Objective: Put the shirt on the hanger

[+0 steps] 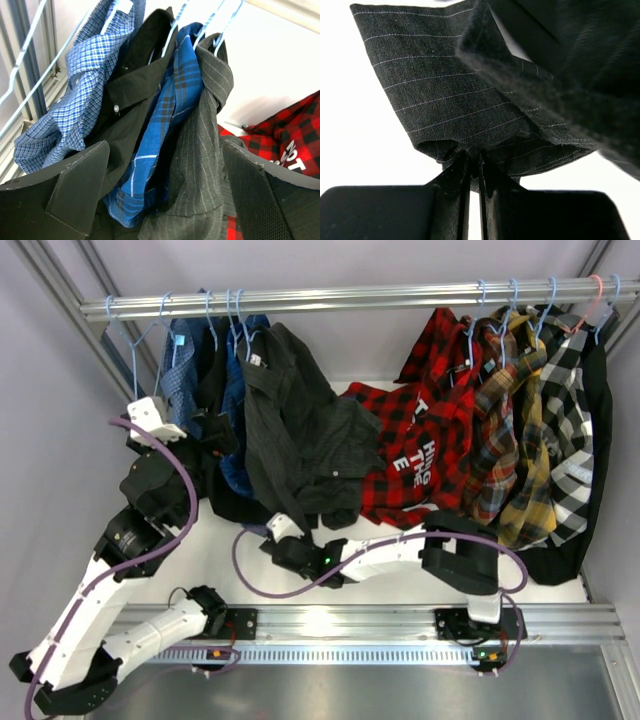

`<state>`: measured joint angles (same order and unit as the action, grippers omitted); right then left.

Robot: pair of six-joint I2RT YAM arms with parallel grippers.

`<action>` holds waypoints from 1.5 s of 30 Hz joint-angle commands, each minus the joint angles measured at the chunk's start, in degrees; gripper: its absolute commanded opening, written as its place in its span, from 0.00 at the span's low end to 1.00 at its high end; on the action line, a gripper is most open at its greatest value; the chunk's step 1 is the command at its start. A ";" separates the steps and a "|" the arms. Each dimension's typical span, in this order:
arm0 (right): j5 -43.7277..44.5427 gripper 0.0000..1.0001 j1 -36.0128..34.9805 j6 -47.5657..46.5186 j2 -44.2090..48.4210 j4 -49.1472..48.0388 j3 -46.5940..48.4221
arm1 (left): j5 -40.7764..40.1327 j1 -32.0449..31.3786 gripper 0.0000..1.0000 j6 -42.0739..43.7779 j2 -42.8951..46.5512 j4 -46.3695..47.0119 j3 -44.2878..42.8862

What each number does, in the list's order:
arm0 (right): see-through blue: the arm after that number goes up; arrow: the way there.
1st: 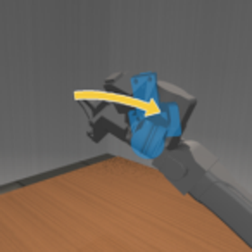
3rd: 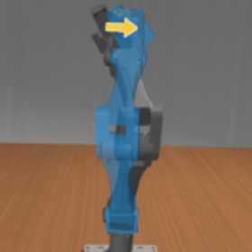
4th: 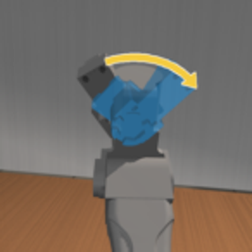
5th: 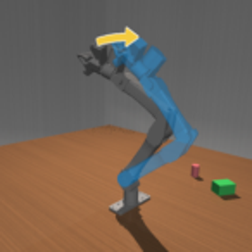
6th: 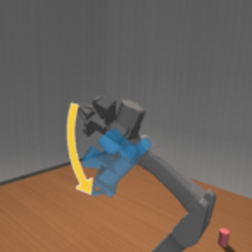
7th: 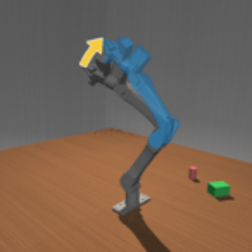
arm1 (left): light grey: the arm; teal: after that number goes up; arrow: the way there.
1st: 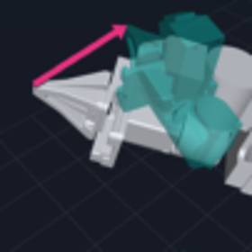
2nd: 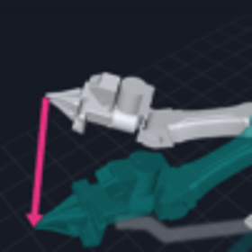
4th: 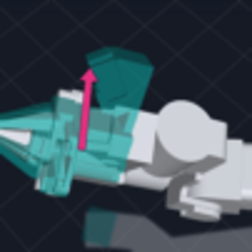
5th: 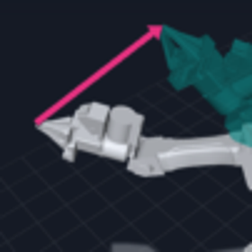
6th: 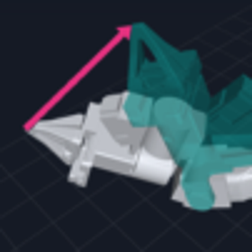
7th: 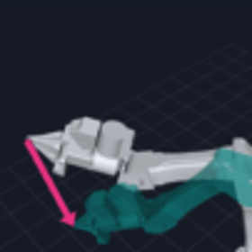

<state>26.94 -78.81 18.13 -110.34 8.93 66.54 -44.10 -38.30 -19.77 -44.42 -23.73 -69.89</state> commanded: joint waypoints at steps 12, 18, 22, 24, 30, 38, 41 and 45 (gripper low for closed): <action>1.71 0.09 13.32 -6.96 -0.56 -12.36 -5.13 | 0.68 -0.10 0.98 2.10 -2.51 -0.01 -1.39; 1.71 0.10 16.93 -14.70 -4.87 -17.09 -1.60 | -0.99 -0.10 0.98 3.07 -3.21 0.08 -1.13; -0.74 0.11 19.74 -15.93 -7.51 -18.06 1.74 | -1.08 -0.10 0.98 3.25 -3.74 0.26 -0.69; -1.45 0.15 20.09 -16.81 -8.22 -18.42 3.23 | -0.99 -0.10 0.98 3.25 -3.83 0.35 -0.60; -11.37 0.76 17.82 -14.18 2.72 -13.85 -1.75 | 2.25 -0.10 0.98 2.99 -4.53 -0.61 -2.44; -15.77 0.99 8.67 -12.51 23.67 -3.75 -8.18 | 7.71 -0.10 0.98 2.90 -8.31 -1.94 -4.47; -16.92 1.00 6.56 -12.42 28.77 -1.20 -8.62 | 7.80 -0.10 0.98 2.89 -10.76 -2.11 -4.99; -14.99 0.99 6.30 -12.33 33.60 2.40 -7.39 | 10.25 -0.10 0.98 1.58 -11.21 -2.03 -5.35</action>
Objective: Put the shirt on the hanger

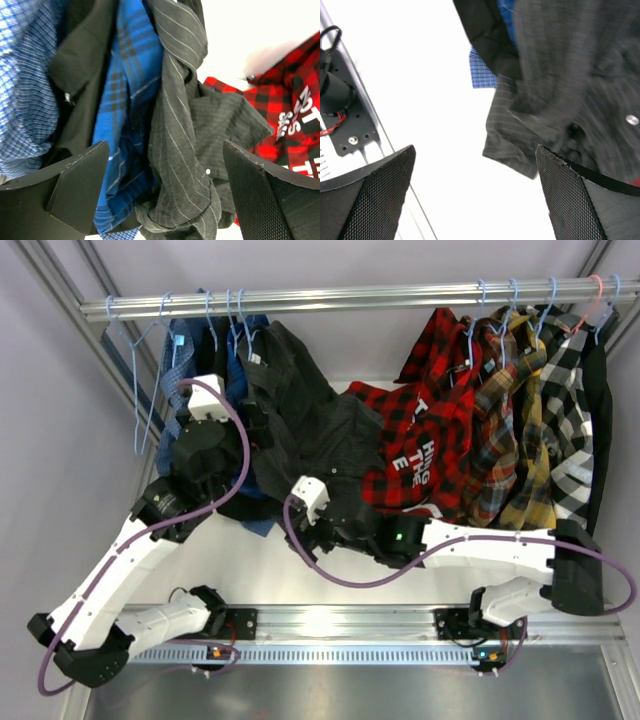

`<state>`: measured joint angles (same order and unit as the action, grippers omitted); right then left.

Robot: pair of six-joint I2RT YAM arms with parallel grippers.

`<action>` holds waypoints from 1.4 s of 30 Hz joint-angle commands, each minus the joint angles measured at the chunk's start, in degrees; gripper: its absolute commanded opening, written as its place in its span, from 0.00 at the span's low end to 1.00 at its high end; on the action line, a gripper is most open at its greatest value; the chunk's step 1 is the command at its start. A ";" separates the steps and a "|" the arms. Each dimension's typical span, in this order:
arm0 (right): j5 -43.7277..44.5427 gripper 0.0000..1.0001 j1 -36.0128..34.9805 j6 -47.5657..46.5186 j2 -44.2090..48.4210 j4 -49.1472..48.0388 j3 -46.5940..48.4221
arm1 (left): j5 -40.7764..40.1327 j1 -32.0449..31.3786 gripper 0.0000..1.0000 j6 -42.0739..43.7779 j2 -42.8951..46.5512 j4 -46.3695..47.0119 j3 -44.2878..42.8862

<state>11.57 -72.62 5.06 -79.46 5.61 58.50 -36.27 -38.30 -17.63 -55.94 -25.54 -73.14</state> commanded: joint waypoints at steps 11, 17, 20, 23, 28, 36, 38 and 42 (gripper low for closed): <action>20.00 0.99 10.81 10.32 19.77 12.24 4.51 | 4.64 -0.10 0.98 1.81 -3.54 -4.07 -5.06; 19.89 1.00 21.20 6.82 17.25 8.99 10.65 | 1.64 -0.10 0.98 3.47 -9.96 -4.43 -8.33; 19.54 0.99 23.83 5.05 7.00 7.40 16.26 | 1.39 -0.02 0.98 5.14 -13.12 -4.52 -11.14; 13.84 0.97 31.37 8.20 -2.85 7.58 22.08 | -0.73 0.59 0.98 6.11 -16.38 -5.31 -13.60; 8.38 0.86 36.67 13.92 -15.79 6.70 29.63 | -0.03 3.14 0.96 4.45 -17.18 -5.31 -12.99; 7.85 0.73 37.46 10.14 -39.35 2.56 45.46 | 6.29 9.56 0.94 3.83 -18.15 -5.40 -13.16; 7.50 0.66 39.03 11.72 -43.47 3.88 47.76 | 7.44 10.61 0.94 4.00 -18.85 -5.31 -13.34; 4.17 0.55 41.77 15.68 -46.57 4.15 46.80 | 9.81 12.55 0.94 3.48 -19.64 -5.40 -13.16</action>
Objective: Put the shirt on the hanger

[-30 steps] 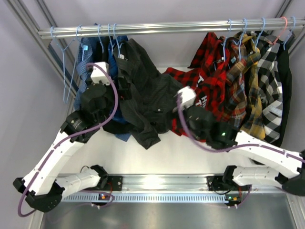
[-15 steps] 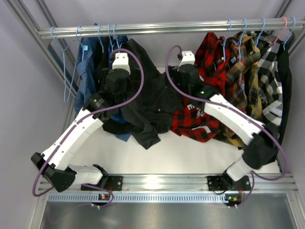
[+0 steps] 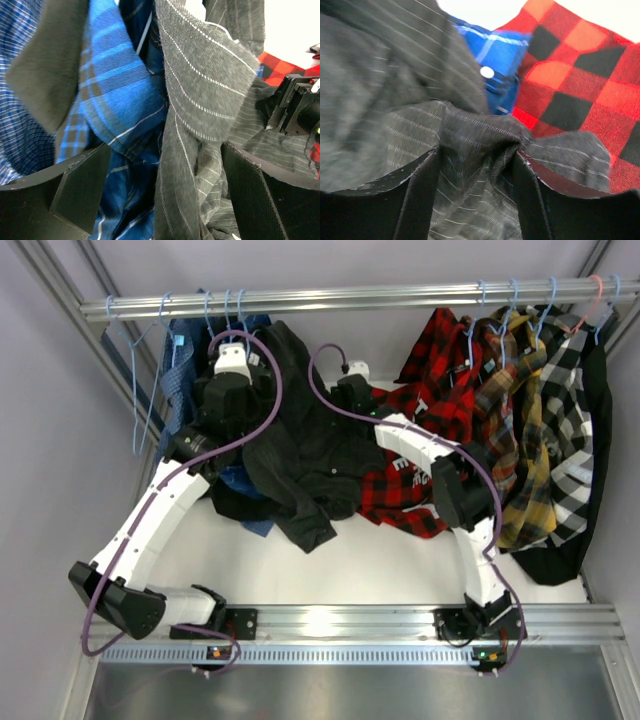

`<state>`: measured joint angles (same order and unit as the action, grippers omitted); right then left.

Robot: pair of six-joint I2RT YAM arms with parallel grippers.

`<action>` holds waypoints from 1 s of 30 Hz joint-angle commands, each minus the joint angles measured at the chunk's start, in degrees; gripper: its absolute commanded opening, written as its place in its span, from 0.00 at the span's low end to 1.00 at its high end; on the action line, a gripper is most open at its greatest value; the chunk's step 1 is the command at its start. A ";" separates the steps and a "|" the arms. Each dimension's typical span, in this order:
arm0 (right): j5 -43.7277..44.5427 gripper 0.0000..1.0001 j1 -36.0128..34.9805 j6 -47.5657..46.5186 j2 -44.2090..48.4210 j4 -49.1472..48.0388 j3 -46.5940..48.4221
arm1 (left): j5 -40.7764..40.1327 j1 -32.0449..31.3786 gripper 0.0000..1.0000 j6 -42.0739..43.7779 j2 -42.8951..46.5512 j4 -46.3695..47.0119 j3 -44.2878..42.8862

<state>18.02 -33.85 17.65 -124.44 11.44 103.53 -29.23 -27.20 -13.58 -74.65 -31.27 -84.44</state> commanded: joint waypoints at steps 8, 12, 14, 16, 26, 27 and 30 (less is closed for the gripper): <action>-5.53 0.52 4.05 3.18 -10.10 1.92 7.91 | 5.85 3.12 0.95 -0.92 -1.11 0.42 -1.60; -7.65 0.52 3.35 4.41 -14.06 1.92 12.22 | 7.17 3.12 0.95 -1.53 0.21 0.50 -1.60; -7.65 0.53 2.74 4.41 -16.69 1.92 15.82 | 8.66 3.12 0.95 -1.71 0.65 0.42 -1.60; -8.35 0.54 2.47 4.50 -18.55 2.18 20.12 | 9.37 3.12 0.95 -1.97 0.56 0.33 -1.60; -10.63 0.77 2.29 3.97 -16.30 3.15 23.31 | 11.30 3.03 0.96 -3.55 3.90 0.33 0.25; -11.86 0.80 2.21 3.10 -14.70 3.15 22.52 | 11.74 3.03 0.96 -3.47 4.25 0.33 0.16; -13.19 0.96 1.07 -0.66 -7.76 2.62 19.62 | 16.98 3.12 0.98 -2.94 5.65 0.42 -0.54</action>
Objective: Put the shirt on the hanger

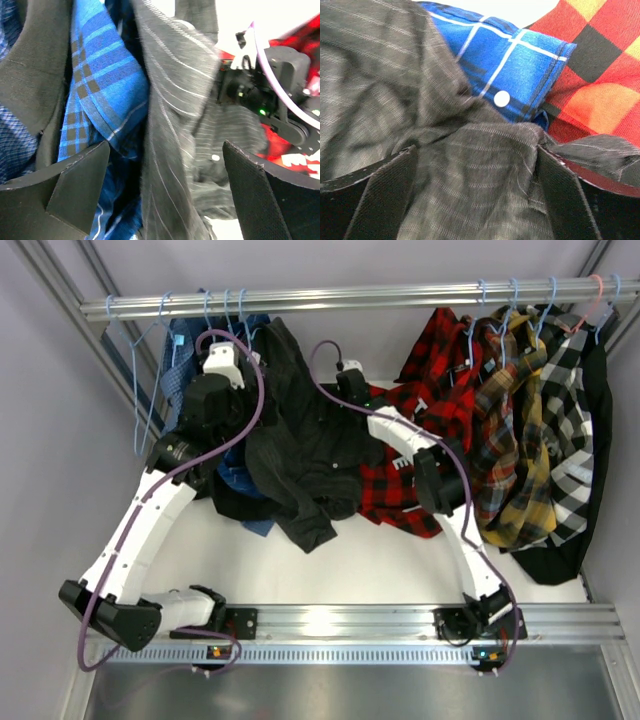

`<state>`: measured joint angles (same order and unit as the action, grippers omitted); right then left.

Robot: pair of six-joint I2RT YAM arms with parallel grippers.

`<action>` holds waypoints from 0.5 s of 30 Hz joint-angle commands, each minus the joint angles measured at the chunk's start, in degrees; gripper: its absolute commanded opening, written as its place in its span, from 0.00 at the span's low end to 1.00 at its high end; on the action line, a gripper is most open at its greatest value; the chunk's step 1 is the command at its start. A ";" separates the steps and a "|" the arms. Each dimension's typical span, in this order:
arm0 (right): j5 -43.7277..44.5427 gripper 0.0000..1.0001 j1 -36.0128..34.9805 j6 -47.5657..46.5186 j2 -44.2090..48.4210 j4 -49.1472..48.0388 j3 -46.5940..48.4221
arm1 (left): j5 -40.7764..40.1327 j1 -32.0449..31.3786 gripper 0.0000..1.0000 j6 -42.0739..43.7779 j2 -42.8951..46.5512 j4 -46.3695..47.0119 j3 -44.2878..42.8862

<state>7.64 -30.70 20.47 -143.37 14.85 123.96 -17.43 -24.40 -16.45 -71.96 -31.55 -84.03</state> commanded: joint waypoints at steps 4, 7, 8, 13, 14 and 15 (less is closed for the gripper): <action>0.97 0.99 -4.45 -7.63 20.13 -1.05 -4.68 | 12.40 0.32 0.98 1.68 5.42 0.44 -2.10; 2.98 1.00 -5.51 -8.87 26.99 -0.97 -8.63 | 13.39 0.32 0.98 2.03 6.74 -1.32 -3.94; 3.34 0.99 -5.60 -8.61 30.57 -0.97 -9.95 | 13.47 0.41 0.98 2.12 7.18 -1.76 -4.38; 2.13 0.99 -5.86 -5.09 44.19 -1.05 -22.43 | 10.32 0.50 0.98 2.03 9.82 -5.71 -8.43; 1.33 0.99 -6.47 -5.00 46.06 -0.97 -24.19 | 9.79 0.50 0.98 2.03 10.52 -5.89 -8.87; 0.72 0.99 -7.00 -5.09 47.90 -0.97 -27.60 | 9.09 0.50 0.98 1.77 11.92 -6.06 -9.39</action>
<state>9.37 -37.01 14.37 -100.73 14.17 102.63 -6.81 -24.34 -14.98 -63.83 -35.83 -90.04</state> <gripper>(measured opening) 0.993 0.982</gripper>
